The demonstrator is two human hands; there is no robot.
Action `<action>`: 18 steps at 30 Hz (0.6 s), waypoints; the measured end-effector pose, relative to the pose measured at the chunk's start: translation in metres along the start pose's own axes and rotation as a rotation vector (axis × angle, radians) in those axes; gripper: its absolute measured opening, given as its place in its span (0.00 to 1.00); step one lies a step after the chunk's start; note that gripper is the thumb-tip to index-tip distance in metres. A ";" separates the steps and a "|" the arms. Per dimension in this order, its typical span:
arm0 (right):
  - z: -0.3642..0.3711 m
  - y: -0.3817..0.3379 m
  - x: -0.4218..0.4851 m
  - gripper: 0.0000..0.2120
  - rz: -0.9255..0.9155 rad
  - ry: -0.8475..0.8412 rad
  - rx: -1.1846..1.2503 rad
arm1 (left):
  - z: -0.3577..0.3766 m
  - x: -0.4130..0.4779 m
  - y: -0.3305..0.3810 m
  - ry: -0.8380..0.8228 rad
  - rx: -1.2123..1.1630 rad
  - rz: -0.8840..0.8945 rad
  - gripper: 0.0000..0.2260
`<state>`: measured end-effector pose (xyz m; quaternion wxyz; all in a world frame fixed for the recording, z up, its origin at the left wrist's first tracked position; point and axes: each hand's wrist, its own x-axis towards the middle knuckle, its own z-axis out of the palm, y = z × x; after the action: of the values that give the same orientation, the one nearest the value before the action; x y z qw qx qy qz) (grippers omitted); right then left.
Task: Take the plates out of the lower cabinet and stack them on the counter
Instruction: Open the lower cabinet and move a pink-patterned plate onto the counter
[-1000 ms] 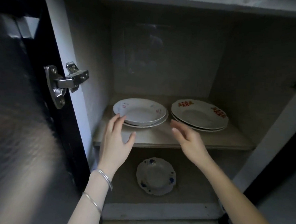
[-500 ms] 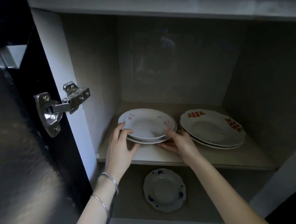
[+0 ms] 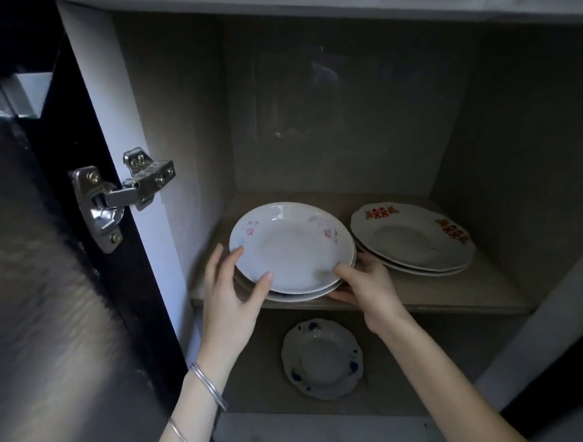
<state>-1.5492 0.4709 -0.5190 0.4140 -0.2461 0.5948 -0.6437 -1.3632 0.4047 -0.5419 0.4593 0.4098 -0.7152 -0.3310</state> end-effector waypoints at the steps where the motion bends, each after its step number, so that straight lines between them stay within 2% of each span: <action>1: -0.002 0.000 -0.006 0.28 -0.020 -0.002 -0.033 | -0.002 -0.003 0.001 0.006 -0.002 -0.026 0.27; 9: -0.022 0.011 -0.048 0.30 -0.073 0.033 -0.154 | -0.004 -0.031 0.010 0.004 -0.065 -0.092 0.33; 14: -0.036 0.027 -0.066 0.28 -0.095 0.075 -0.090 | -0.002 -0.054 0.019 0.004 -0.119 -0.160 0.36; 18: -0.048 0.039 -0.079 0.25 -0.120 0.096 -0.053 | 0.001 -0.062 0.022 -0.004 -0.127 -0.190 0.35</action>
<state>-1.5364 0.5647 -0.5515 0.3389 -0.2609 0.6152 -0.6623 -1.3557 0.4702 -0.5473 0.4495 0.4450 -0.6516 -0.4187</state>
